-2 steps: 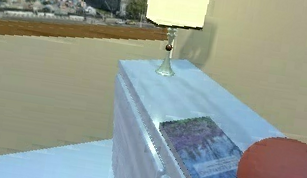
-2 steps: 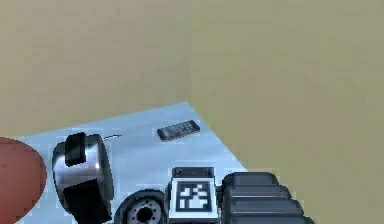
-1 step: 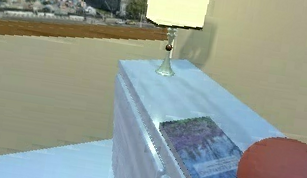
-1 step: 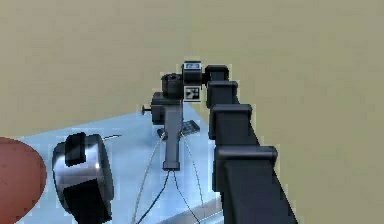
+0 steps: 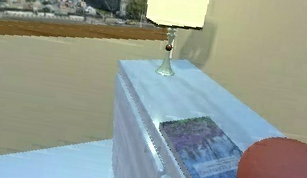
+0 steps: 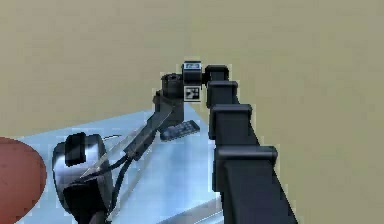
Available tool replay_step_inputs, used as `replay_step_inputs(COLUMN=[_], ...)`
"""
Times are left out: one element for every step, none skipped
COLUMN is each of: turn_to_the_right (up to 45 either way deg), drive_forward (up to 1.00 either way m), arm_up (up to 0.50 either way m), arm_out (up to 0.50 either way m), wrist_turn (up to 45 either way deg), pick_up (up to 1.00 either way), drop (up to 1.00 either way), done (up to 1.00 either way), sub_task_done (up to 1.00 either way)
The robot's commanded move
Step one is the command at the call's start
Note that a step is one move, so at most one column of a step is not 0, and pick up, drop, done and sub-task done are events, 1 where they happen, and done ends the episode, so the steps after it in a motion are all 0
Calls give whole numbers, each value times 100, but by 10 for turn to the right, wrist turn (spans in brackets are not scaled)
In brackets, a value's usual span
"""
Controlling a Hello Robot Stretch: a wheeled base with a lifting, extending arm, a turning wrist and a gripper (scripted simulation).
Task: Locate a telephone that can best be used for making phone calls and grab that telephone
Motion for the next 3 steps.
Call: replay_step_inputs(turn_to_the_right=[0, 0, 0], drive_forward=[0, 0, 0], arm_up=[0, 0, 0], arm_out=[0, 0, 0], wrist_turn=[450, 450, 240], pick_up=[0, 0, 0], drop=[0, 0, 0], done=[0, 0, 0], sub_task_done=[0, 0, 0])
